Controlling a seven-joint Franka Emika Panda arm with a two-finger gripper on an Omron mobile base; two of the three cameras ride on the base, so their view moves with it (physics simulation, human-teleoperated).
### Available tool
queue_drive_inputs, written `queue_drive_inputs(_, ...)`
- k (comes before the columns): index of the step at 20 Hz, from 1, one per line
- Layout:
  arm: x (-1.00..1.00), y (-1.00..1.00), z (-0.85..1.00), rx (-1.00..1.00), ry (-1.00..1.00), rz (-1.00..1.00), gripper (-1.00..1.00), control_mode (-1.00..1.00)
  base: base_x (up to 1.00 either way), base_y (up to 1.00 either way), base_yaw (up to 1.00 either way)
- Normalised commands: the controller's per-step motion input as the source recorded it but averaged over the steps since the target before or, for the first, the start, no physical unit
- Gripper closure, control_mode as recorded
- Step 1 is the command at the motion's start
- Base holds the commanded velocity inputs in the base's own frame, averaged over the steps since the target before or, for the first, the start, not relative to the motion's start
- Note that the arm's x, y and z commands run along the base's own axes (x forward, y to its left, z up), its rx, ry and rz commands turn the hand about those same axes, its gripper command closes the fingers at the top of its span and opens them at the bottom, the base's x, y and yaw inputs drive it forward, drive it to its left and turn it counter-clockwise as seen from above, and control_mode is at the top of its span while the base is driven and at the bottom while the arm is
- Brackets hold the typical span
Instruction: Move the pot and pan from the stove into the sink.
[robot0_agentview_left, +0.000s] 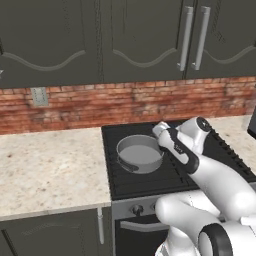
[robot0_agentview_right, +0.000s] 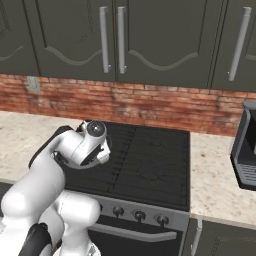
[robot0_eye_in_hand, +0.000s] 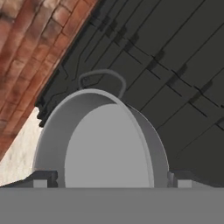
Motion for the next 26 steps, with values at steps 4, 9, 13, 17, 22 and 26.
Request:
queue_drive_inputs(4, 0.06, 0.07, -0.25, 0.0, 0.05, 0.03, -1.0, -1.0, 0.0, 0.0, 0.0)
queue_drive_inputs(9, 0.1, 0.08, -0.27, 0.0, 0.04, 0.03, -1.0, -1.0, 0.0, 0.0, 0.0)
queue_drive_inputs(13, 0.07, 0.08, -0.27, 0.0, 0.03, 0.03, -1.0, -1.0, 0.0, 0.0, 0.0)
queue_drive_inputs(17, 0.06, 0.08, -0.26, 0.0, 0.02, 0.02, -1.0, -1.0, 0.0, 0.0, 0.0)
queue_drive_inputs(22, 0.08, 0.07, -0.27, 0.0, 0.05, 0.02, -1.0, -1.0, 0.0, 0.0, 0.0)
queue_drive_inputs(26, 0.08, 0.07, -0.28, 0.0, 0.05, 0.02, -1.0, -1.0, 0.0, 0.0, 0.0)
